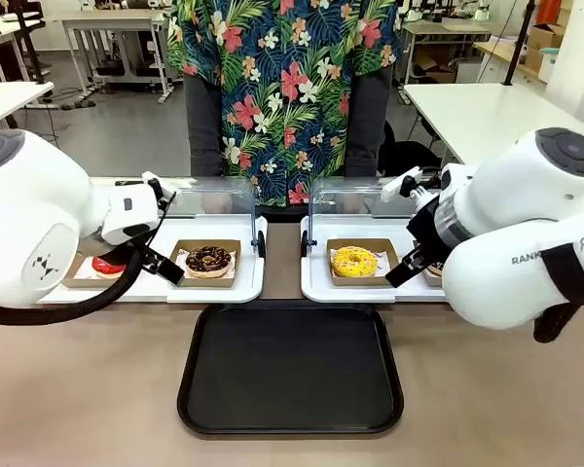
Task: Move the fourth donut from the left to the tray.
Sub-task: Pick up the Paper togo box containing the Donut indicated by the person and place it on the Handle tray.
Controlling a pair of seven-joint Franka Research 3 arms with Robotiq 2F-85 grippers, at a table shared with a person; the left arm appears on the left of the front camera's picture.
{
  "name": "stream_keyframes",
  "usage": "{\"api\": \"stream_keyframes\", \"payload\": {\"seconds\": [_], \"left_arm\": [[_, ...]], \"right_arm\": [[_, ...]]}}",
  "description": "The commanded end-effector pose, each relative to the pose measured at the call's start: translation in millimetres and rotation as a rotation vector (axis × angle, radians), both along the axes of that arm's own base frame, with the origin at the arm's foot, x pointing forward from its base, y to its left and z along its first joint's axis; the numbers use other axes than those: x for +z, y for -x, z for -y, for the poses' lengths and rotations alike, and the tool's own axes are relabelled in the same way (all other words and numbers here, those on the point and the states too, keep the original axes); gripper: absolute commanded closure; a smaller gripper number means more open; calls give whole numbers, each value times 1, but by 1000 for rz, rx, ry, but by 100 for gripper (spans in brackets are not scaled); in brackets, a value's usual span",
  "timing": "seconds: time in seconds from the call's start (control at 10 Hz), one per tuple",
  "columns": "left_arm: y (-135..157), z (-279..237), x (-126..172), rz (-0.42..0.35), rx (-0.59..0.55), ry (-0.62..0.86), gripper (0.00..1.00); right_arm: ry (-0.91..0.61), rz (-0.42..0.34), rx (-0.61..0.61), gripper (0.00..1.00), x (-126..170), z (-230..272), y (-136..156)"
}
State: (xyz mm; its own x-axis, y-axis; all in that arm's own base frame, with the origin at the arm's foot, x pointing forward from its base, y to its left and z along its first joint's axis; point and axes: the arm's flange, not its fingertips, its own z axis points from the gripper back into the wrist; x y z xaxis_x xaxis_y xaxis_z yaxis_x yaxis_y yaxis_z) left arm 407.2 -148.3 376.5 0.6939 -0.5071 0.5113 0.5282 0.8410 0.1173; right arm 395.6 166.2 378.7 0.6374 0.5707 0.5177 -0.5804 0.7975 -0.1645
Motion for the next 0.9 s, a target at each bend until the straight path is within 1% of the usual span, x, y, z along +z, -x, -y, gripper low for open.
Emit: {"api": "stream_keyframes", "payload": {"seconds": [0.0,0.1,0.2,0.3,0.4,0.5,0.6,0.7,0.8], "left_arm": [[-20,-30,46,-21,18,82,0],[-29,-52,68,-47,-4,96,0],[-37,-80,93,-74,-48,143,0],[-43,-111,111,-90,-101,190,0],[-48,-149,129,-107,-167,226,0],[-49,-183,141,-118,-234,283,0],[-47,-214,151,-105,-298,346,0],[-43,-244,155,-81,-356,396,0],[-45,-274,155,-56,-390,441,0]], "right_arm": [[-56,14,15,0,56,20,-1],[-95,3,48,0,82,36,3],[-148,-7,79,0,106,59,6],[-189,-8,113,0,124,85,8],[-260,-21,179,0,142,118,14],[-307,-5,223,0,153,148,19],[-355,11,301,0,159,178,26],[-399,43,348,0,162,209,31],[-442,76,367,0,161,237,34]]}}
